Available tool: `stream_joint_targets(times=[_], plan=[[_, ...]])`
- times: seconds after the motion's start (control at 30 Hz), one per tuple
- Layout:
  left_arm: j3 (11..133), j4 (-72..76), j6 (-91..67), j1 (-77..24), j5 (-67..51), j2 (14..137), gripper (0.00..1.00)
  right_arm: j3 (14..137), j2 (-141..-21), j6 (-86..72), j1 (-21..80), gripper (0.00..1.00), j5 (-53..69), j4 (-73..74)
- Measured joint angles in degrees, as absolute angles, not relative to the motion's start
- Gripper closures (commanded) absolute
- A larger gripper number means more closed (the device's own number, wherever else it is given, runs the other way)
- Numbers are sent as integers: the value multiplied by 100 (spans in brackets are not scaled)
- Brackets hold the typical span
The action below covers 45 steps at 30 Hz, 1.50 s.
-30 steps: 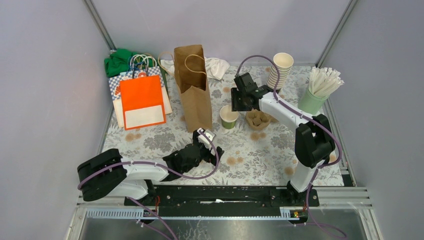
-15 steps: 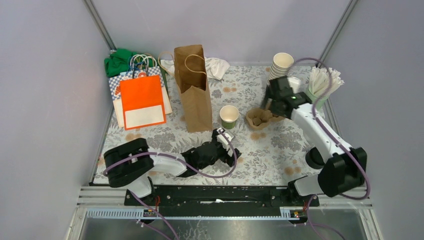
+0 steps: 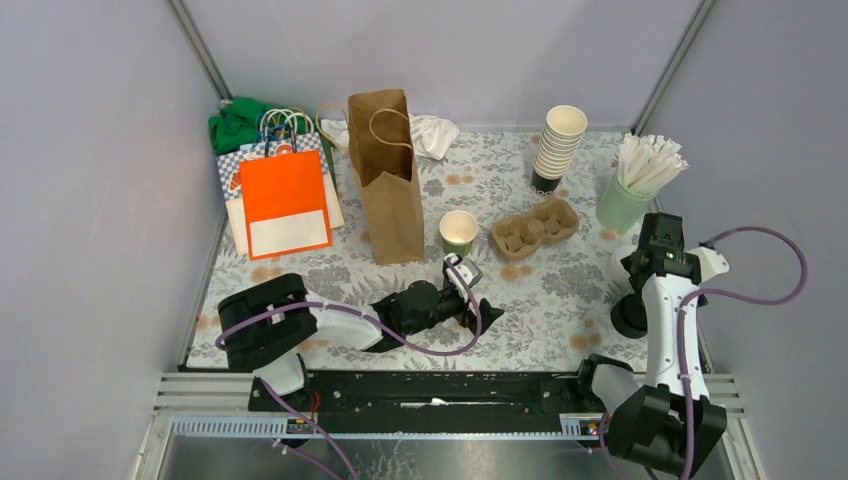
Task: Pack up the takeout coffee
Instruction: Place the coffee cup at the center of the board, then move the cup lid to the center of the board.
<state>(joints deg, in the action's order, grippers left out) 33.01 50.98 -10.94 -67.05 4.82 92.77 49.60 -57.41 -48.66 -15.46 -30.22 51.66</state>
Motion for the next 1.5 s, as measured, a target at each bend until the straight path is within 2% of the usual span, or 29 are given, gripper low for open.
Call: stream_joint_targets(times=[0.37, 0.9, 1.23, 1.5], plan=[[3299, 5293, -1208, -6757, 270, 9277, 1, 4451, -6053, -4860, -2637, 0, -2523, 4836], [3238, 5369, -1144, -6759, 281, 9275, 1, 4169, -6493, -4685, -2842, 0, -1955, 4115], [3223, 5371, -1138, -6759, 301, 9275, 1, 4025, -6598, -4698, -2851, 19, -1951, 3972], [3223, 5384, -1100, -6759, 336, 9277, 1, 3964, -6458, -4644, -2856, 20, -1669, 3997]])
